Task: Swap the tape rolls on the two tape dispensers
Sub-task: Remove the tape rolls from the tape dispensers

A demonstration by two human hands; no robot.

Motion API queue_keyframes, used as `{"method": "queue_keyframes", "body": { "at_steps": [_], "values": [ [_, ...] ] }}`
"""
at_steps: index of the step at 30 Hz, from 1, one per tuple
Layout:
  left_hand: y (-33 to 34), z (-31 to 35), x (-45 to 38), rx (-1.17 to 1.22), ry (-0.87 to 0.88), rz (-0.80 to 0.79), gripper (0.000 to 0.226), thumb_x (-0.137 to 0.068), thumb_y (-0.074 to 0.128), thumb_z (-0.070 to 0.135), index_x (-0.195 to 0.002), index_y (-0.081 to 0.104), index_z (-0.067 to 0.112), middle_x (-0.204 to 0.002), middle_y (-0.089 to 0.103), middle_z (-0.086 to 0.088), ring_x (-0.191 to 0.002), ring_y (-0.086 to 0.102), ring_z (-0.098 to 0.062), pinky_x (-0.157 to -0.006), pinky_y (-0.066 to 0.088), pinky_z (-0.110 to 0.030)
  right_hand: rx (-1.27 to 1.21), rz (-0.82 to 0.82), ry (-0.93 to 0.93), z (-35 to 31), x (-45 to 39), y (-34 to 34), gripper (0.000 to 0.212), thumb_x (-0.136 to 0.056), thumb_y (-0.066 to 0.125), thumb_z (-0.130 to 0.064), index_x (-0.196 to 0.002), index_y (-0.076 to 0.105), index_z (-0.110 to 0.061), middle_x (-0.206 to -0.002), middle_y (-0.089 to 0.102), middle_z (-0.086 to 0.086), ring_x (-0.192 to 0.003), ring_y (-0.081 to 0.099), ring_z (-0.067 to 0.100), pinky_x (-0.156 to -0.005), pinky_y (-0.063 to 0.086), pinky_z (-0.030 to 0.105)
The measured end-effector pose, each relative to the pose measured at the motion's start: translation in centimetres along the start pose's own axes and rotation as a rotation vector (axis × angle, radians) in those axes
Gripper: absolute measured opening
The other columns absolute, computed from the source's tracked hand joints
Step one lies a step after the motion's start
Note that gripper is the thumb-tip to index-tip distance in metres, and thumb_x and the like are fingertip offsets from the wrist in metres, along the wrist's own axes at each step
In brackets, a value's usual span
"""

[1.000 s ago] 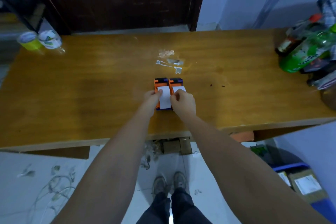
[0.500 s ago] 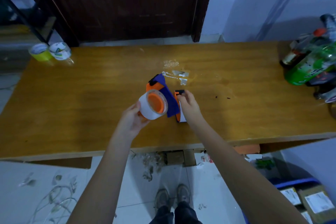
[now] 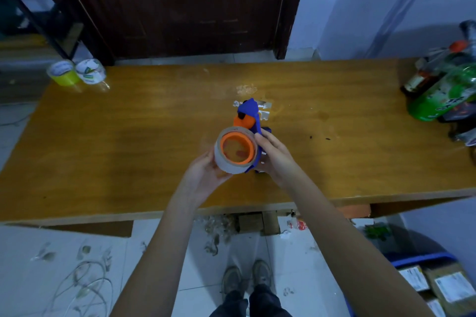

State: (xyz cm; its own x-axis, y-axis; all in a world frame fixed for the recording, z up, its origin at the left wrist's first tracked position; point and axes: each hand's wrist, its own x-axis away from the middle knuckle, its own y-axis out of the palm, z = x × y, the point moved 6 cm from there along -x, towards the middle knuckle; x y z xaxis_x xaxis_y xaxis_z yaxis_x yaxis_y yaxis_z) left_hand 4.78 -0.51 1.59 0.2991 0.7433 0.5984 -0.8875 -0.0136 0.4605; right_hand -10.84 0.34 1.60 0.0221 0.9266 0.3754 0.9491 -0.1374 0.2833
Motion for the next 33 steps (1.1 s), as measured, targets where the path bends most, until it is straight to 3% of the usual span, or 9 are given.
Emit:
{"method": "queue_keyframes", "body": {
  "at_steps": [2, 6, 11, 14, 20, 25, 28, 31, 33],
  "values": [
    [-0.4, 0.8, -0.4, -0.218, 0.129, 0.000, 0.043, -0.094, 0.050, 0.031, -0.136, 0.046, 0.022, -0.139, 0.051, -0.006, -0.115, 0.055, -0.019, -0.085, 0.048, -0.035, -0.006, -0.002, -0.021, 0.1, 0.3, -0.4, 0.043, -0.089, 0.058, -0.035, -0.130, 0.051, -0.023, -0.104, 0.069, -0.001, -0.093, 0.068, 0.019, -0.066, 0.057, 0.031],
    [0.5, 1.8, 0.1, -0.900, 0.413, -0.177, 0.112, -0.058, 0.080, 0.054, -0.146, 0.012, 0.042, -0.143, 0.028, 0.025, -0.127, 0.035, 0.008, -0.094, 0.037, -0.012, 0.022, -0.017, -0.022, 0.5, 0.6, -0.5, 0.049, -0.088, 0.060, -0.032, -0.135, 0.046, -0.026, -0.117, 0.065, 0.007, -0.099, 0.068, 0.022, -0.074, 0.058, 0.036],
    [1.1, 1.4, 0.0, -1.224, 0.593, -0.156, 0.132, -0.047, 0.089, 0.042, -0.148, 0.004, 0.034, -0.146, 0.030, 0.014, -0.133, 0.028, -0.002, -0.105, 0.029, -0.026, 0.004, -0.014, -0.023, 0.8, 0.5, -0.4, 0.047, -0.088, 0.060, -0.033, -0.133, 0.048, -0.028, -0.117, 0.066, 0.005, -0.099, 0.068, 0.021, -0.072, 0.057, 0.034],
    [1.5, 1.9, 0.3, -1.135, 0.706, -0.136, 0.100, -0.046, 0.091, 0.039, -0.130, 0.036, 0.037, -0.128, 0.049, 0.017, -0.119, 0.047, -0.001, -0.096, 0.041, -0.022, 0.004, -0.022, -0.016, 0.6, 0.4, -0.7, 0.047, -0.087, 0.060, -0.035, -0.133, 0.049, -0.028, -0.114, 0.066, 0.003, -0.098, 0.068, 0.021, -0.071, 0.057, 0.034],
    [2.7, 2.2, 1.2, -1.003, 0.766, -0.260, 0.089, -0.051, 0.091, 0.031, -0.119, 0.037, 0.051, -0.116, 0.048, 0.038, -0.112, 0.047, 0.011, -0.086, 0.035, 0.000, -0.036, -0.042, 0.056, 0.9, 0.3, -1.6, 0.047, -0.087, 0.060, -0.037, -0.132, 0.050, -0.026, -0.107, 0.069, -0.001, -0.091, 0.071, 0.015, -0.067, 0.057, 0.031],
    [3.0, 2.1, 1.6, -0.937, 0.787, -0.357, 0.092, -0.055, 0.091, 0.024, -0.131, 0.041, 0.029, -0.124, 0.049, 0.030, -0.118, 0.048, 0.003, -0.092, 0.037, -0.007, -0.057, -0.051, 0.097, 1.6, 0.4, -2.0, 0.057, -0.083, 0.061, -0.040, -0.135, 0.046, -0.019, -0.106, 0.066, 0.001, -0.088, 0.068, 0.016, -0.068, 0.055, 0.033],
    [3.5, 2.1, 1.7, -0.828, 0.750, -0.373, 0.093, -0.051, 0.091, 0.029, -0.129, 0.040, 0.030, -0.123, 0.052, 0.027, -0.117, 0.051, 0.000, -0.092, 0.041, -0.012, -0.088, -0.057, 0.108, 1.9, 0.4, -2.2, 0.051, -0.085, 0.058, -0.039, -0.130, 0.051, -0.017, -0.102, 0.065, 0.001, -0.086, 0.067, 0.016, -0.065, 0.055, 0.033],
    [2.5, 2.5, 1.5, -0.442, 0.655, -0.240, 0.099, -0.040, 0.091, 0.043, -0.125, 0.040, 0.032, -0.125, 0.054, 0.015, -0.114, 0.055, -0.006, -0.092, 0.049, -0.028, -0.120, -0.047, 0.094, 2.1, 0.3, -2.1, 0.026, -0.088, 0.056, -0.036, -0.108, 0.061, -0.022, -0.094, 0.066, 0.001, -0.079, 0.067, 0.016, -0.063, 0.057, 0.032],
    [1.1, 2.5, 0.9, -0.167, 0.569, -0.121, 0.097, -0.044, 0.091, 0.032, -0.126, 0.039, 0.032, -0.129, 0.052, -0.003, -0.106, 0.059, -0.016, -0.079, 0.054, -0.034, -0.129, -0.022, 0.083, 2.1, 0.2, -1.9, 0.022, -0.089, 0.055, -0.037, -0.103, 0.060, -0.021, -0.093, 0.066, 0.002, -0.078, 0.067, 0.017, -0.063, 0.057, 0.032]
  ]
}}
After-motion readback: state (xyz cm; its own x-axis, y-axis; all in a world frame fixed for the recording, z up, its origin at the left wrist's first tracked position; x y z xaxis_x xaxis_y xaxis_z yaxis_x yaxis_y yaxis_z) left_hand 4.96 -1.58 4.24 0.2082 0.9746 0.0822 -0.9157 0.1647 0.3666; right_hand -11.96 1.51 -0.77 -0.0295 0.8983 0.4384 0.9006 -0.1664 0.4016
